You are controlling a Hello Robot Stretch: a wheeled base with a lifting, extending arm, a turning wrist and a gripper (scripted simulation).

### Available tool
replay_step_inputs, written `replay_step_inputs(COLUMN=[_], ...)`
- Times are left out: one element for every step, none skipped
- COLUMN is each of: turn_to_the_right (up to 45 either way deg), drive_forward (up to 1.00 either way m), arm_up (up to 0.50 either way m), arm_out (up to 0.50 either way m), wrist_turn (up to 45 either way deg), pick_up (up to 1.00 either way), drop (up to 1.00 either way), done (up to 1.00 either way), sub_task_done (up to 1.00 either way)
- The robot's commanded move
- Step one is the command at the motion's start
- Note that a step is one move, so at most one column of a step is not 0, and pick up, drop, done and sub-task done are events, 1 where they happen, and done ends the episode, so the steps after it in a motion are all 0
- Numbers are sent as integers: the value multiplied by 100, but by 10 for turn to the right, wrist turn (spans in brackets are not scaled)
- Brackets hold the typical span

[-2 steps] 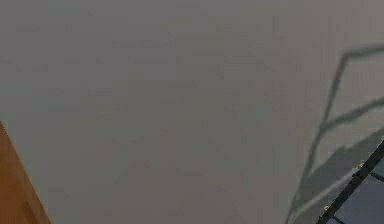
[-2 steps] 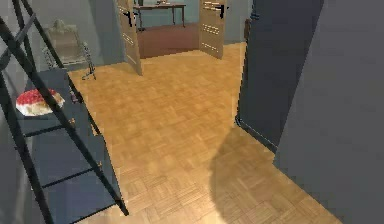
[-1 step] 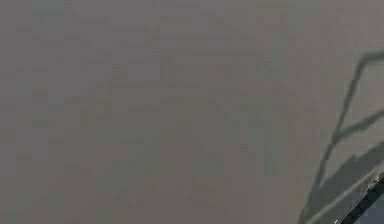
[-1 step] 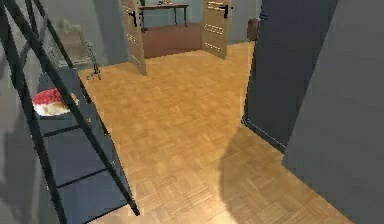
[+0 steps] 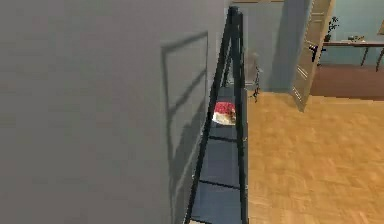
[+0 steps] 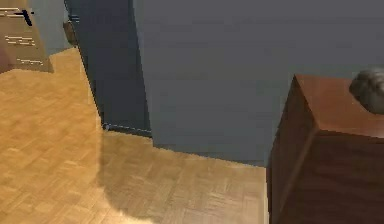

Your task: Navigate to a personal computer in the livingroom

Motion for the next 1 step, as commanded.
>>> replay_step_inputs(turn_to_the_right=[450], drive_forward=[0], arm_up=[0], arm_out=[0], wrist_turn=[0], pick_up=[0], drop=[0], done=[0], sub_task_done=[0])
